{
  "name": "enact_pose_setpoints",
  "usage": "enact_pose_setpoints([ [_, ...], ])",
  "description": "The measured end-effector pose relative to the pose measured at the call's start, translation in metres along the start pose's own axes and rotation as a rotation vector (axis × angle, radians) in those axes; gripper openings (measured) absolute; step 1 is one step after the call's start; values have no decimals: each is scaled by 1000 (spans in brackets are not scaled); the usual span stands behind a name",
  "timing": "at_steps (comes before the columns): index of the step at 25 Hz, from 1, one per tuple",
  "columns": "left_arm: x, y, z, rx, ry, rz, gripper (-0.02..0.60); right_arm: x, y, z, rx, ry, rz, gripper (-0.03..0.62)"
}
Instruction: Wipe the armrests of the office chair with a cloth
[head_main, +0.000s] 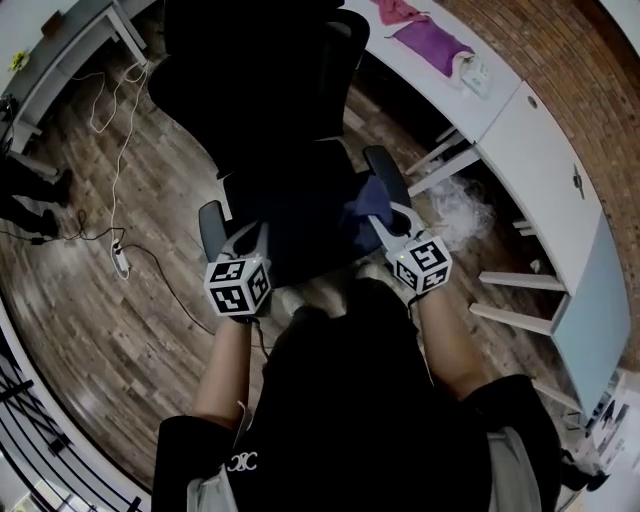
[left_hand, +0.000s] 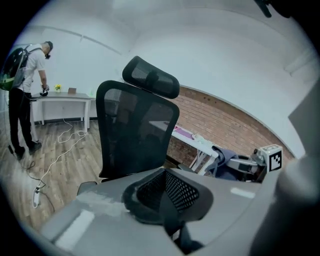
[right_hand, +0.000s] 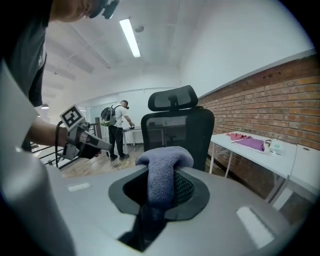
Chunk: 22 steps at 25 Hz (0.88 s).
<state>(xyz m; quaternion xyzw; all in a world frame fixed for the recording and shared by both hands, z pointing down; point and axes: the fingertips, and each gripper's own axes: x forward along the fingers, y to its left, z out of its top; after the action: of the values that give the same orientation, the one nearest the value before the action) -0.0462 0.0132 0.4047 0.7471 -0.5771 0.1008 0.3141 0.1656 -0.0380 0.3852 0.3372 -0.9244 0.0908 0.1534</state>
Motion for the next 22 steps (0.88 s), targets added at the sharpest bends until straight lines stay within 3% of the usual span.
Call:
enact_pose_setpoints([
  [9, -32, -43, 13, 5, -112, -35, 5, -50, 13, -10, -37, 16, -18, 71],
  [16, -59, -124, -16, 42, -153, -26, 5, -129, 19, -34, -78, -9, 28, 72],
  [22, -80, -207, -80, 63, -148, 23, 5, -219, 12, -72, -81, -65, 74, 72],
])
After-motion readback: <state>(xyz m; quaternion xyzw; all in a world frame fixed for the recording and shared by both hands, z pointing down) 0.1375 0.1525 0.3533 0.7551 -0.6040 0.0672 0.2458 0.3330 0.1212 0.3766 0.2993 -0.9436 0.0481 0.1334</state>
